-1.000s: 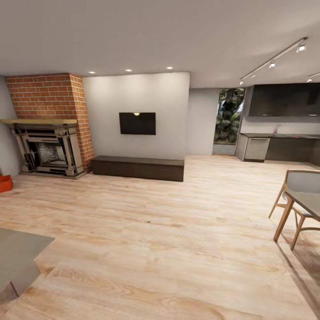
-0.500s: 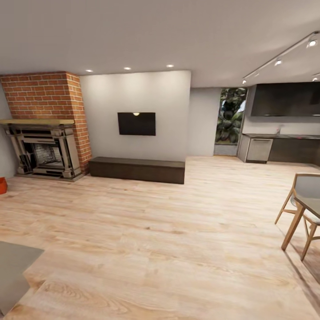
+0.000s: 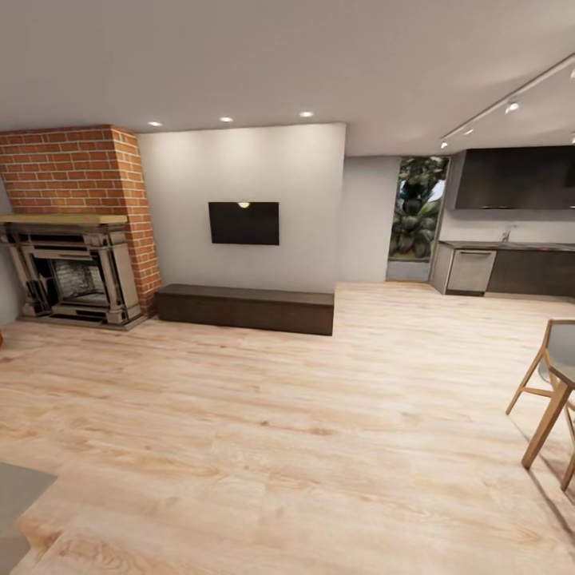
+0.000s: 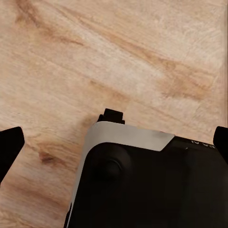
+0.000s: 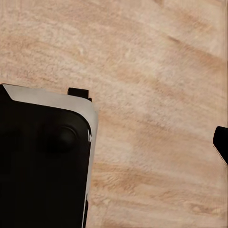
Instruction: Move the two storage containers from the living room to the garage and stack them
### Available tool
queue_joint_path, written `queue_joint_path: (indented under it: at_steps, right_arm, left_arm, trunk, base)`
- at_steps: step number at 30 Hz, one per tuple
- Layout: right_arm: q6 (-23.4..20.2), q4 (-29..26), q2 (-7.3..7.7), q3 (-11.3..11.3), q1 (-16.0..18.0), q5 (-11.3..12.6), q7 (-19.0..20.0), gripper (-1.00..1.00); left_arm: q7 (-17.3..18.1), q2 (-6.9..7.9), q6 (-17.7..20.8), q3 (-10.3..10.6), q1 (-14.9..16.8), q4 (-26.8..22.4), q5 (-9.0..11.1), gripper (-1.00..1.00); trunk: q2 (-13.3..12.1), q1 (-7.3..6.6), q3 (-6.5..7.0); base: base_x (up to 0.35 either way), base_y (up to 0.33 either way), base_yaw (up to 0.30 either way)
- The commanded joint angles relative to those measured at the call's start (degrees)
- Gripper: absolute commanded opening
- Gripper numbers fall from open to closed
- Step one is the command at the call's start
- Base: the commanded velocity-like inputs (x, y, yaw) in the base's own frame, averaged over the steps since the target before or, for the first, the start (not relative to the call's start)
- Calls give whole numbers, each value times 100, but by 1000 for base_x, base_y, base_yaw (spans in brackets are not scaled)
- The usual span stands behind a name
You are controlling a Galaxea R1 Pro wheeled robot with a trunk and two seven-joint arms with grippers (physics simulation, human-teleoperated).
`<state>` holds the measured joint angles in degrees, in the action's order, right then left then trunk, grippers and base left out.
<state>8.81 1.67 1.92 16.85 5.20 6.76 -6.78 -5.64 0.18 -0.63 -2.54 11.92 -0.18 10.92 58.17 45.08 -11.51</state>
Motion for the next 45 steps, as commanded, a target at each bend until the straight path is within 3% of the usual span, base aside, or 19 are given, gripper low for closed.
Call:
queue_joint_path:
  at_steps: [1, 17, 45]
  right_arm:
    - [38, 18, -1, 48, 8, 60, -1, 100]
    - [50, 18, 28, 39, 8, 80, 1, 100]
    - [50, 18, 28, 29, 8, 88, -8, 100]
  left_arm:
    - [-7, -1, -3, -24, 4, 0, 24, 100]
    - [-7, -1, 3, -27, 4, 0, 24, 100]
    - [-7, -1, 4, -27, 4, 0, 24, 100]
  trunk:
    - [4, 4, -7]
    - [4, 4, -7]
    - [4, 4, -7]
  base:
    - [322, 0, 0]
    - [322, 0, 22]
    - [322, 0, 261]
